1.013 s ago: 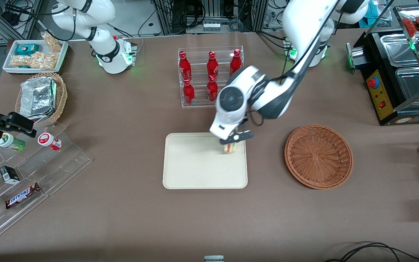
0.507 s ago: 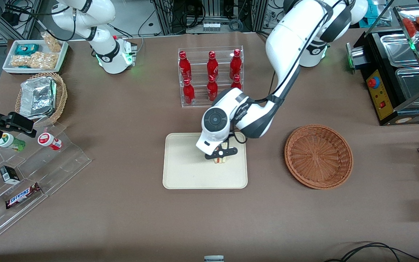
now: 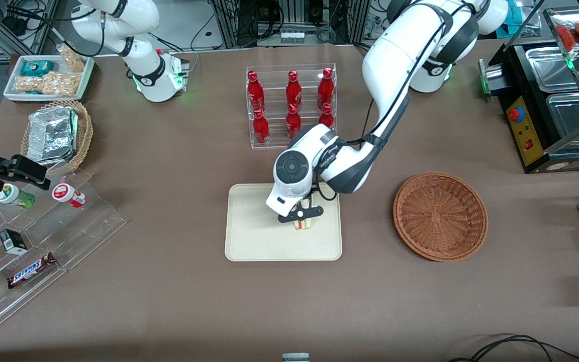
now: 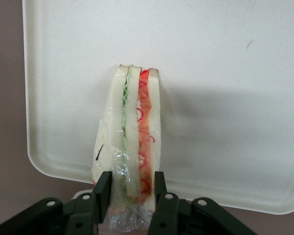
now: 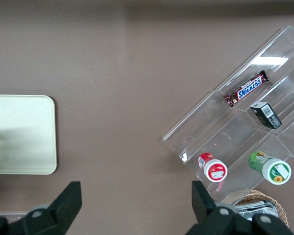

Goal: Place sandwich from basket to tray
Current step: 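Lower the sandwich onto the cream tray and open the left gripper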

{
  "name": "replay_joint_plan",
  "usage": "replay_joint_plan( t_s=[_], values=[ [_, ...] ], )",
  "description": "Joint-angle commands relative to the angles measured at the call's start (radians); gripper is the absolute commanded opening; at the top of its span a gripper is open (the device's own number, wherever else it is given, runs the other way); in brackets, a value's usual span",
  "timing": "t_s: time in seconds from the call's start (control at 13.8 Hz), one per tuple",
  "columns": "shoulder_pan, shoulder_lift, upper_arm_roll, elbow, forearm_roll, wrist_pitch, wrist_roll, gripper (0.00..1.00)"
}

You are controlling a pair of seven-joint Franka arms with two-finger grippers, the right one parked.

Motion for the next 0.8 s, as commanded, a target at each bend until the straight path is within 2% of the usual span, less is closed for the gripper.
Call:
replay_joint_plan(
  t_s=[0.0, 0.07, 0.14, 0.22, 0.29, 0.36, 0.51, 0.65, 0.72],
  values=[
    [-0.008, 0.018, 0.008, 0.043, 0.016, -0.042, -0.017, 0.57],
    [-0.006, 0.017, 0.009, 0.044, 0.016, -0.043, -0.017, 0.68],
    [-0.005, 0.014, 0.009, 0.044, 0.018, -0.043, -0.017, 0.72],
    [-0.002, 0.006, 0.012, 0.046, 0.018, -0.045, -0.017, 0.81],
    [-0.003, -0.008, 0.031, 0.044, 0.018, -0.051, -0.017, 0.94],
    [-0.008, -0.023, 0.063, 0.046, 0.02, -0.088, -0.017, 1.0],
    [-0.002, -0.099, 0.091, 0.044, 0.015, -0.199, -0.003, 1.0],
    [0.069, -0.193, 0.086, 0.035, 0.001, -0.27, 0.041, 1.0],
    [0.108, -0.239, 0.08, 0.032, -0.029, -0.331, 0.088, 1.0]
  ],
)
